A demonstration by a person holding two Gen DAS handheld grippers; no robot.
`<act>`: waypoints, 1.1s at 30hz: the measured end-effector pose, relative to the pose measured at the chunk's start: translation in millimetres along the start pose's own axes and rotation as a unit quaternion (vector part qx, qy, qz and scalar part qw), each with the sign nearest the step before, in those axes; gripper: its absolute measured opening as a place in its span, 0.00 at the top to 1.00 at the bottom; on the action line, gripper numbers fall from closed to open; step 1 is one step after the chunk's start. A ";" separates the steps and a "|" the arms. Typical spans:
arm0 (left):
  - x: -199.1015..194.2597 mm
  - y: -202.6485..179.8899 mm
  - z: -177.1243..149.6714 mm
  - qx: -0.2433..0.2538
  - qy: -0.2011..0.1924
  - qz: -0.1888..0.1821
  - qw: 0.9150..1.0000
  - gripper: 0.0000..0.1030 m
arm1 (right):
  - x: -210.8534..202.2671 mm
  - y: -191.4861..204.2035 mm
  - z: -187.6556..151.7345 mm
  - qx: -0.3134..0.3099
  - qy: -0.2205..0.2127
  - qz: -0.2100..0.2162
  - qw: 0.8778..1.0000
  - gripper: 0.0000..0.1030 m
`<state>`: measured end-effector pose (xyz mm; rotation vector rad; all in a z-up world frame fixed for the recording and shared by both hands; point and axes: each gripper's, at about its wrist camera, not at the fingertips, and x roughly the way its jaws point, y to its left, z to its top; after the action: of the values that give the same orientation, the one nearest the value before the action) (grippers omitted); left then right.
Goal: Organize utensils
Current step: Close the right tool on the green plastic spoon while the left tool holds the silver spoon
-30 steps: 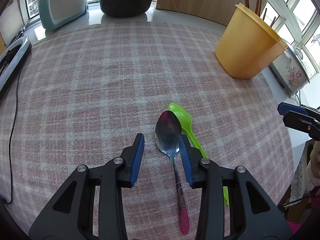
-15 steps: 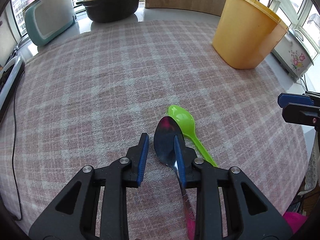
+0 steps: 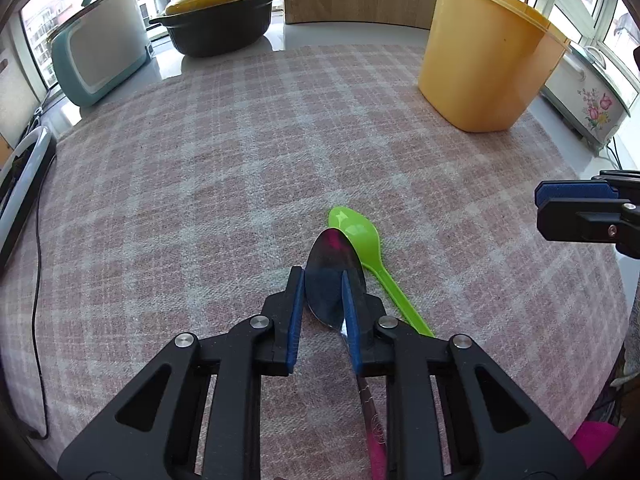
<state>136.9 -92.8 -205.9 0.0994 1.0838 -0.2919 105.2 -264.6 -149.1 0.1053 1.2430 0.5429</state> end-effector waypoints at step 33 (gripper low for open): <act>-31.1 44.1 -25.9 -0.087 -0.036 -0.008 0.996 1.00 | 101.0 36.1 37.6 0.006 0.082 0.008 0.997 0.79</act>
<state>113.7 -39.1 -193.3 -0.0742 1.0339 -0.2124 149.2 -180.2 -211.1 0.0811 1.4056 0.5662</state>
